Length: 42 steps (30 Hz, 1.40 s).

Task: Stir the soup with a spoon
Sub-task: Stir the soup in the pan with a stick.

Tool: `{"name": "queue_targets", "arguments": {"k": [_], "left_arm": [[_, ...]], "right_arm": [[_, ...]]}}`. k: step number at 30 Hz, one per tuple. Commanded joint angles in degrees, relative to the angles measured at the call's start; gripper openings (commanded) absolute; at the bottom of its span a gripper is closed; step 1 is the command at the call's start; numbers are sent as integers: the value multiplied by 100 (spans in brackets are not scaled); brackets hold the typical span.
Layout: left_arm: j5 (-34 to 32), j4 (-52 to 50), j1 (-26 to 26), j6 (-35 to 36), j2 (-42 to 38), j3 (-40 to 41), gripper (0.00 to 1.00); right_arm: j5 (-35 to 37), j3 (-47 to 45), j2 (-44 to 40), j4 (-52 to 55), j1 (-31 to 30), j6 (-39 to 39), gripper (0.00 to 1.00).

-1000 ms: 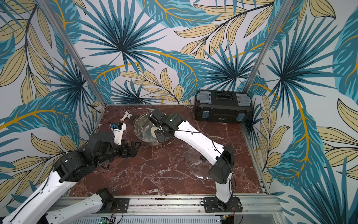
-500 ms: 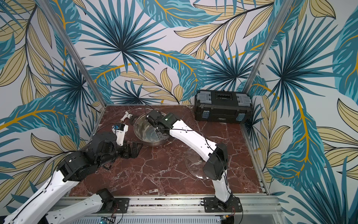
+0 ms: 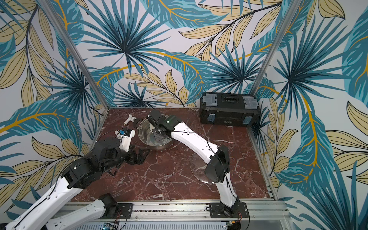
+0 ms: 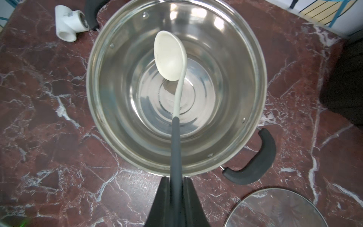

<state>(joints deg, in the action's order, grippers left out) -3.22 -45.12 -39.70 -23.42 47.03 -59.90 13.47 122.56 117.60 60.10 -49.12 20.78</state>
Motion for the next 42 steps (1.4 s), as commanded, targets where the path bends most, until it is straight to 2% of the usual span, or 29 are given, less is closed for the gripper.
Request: {"name": "queue_targets", "arguments": {"k": [1,9,15,22,27,35,42], "left_arm": [[199,359,17,499,-79,200,100],[235,546,24,901,-85,229,100],[128,625,40,1023,-75,195,100],[61,654,42,1016,-88,144,100],[59,662,42,1005,-93,131,100],[40,707,35,942,-150,200,100],[40,741,42,902,-181,267,100]], "right_arm": [[-480,-93,-65,-170,-2,-5,0],[-528,-811,-642,-54,-5,9,0],[214,-1094,-931,285,-1,-46,0],[1162,-792,-677,785,-2,-148,0],[1373,-561,-455,683,6,-148,0],[1122,-220,-136,93,10,-215,0],[257,108,145,-158,27,-262,0]]}}
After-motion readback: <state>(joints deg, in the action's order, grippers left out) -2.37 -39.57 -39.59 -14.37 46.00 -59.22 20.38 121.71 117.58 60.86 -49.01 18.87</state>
